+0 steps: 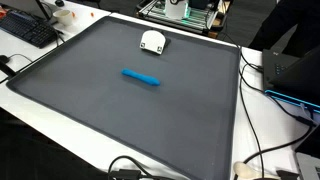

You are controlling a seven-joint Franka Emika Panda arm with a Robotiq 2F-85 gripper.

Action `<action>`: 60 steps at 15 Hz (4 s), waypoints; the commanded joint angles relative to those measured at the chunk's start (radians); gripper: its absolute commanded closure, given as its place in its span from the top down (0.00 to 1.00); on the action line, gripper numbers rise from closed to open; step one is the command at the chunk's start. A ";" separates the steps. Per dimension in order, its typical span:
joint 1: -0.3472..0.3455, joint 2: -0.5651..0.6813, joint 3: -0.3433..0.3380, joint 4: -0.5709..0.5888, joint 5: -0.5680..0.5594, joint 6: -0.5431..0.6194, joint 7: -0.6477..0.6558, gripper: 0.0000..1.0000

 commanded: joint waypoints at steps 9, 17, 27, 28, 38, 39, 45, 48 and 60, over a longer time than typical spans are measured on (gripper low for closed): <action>-0.060 0.174 -0.013 -0.103 0.174 0.229 0.092 1.00; -0.069 0.449 -0.023 -0.183 0.424 0.595 0.200 1.00; -0.167 0.557 -0.012 -0.179 0.428 0.586 0.566 1.00; -0.174 0.565 -0.011 -0.180 0.419 0.581 0.600 1.00; -0.186 0.625 -0.014 -0.170 0.439 0.545 0.740 1.00; -0.186 0.633 -0.014 -0.169 0.438 0.545 0.752 1.00; -0.178 0.671 -0.012 -0.157 0.455 0.567 0.778 1.00; -0.177 0.689 -0.010 -0.147 0.454 0.591 0.788 1.00; -0.174 0.748 -0.009 -0.119 0.447 0.640 0.811 0.46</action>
